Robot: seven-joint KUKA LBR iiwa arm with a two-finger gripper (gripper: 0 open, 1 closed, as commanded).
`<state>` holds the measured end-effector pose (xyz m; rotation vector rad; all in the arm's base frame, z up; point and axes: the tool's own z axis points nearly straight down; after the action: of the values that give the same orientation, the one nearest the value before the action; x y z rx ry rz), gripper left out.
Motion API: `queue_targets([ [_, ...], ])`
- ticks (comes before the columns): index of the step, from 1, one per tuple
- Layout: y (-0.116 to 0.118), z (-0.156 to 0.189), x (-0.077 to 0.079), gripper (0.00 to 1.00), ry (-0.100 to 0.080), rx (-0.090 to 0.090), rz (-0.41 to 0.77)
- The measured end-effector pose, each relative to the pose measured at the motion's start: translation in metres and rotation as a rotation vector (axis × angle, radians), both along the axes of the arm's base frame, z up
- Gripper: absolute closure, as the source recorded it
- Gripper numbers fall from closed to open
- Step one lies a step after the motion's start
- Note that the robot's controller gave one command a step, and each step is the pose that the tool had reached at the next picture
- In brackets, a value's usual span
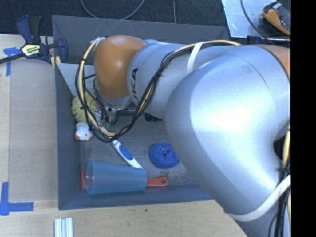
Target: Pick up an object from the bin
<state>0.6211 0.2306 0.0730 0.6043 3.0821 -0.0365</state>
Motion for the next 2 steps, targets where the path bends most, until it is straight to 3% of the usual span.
queue_targets([
  [1,0.0,0.0,0.0,1.0,0.0,0.0,0.0],
  [2,0.002,0.034,-0.002,1.0,0.0,0.008,-0.003],
])
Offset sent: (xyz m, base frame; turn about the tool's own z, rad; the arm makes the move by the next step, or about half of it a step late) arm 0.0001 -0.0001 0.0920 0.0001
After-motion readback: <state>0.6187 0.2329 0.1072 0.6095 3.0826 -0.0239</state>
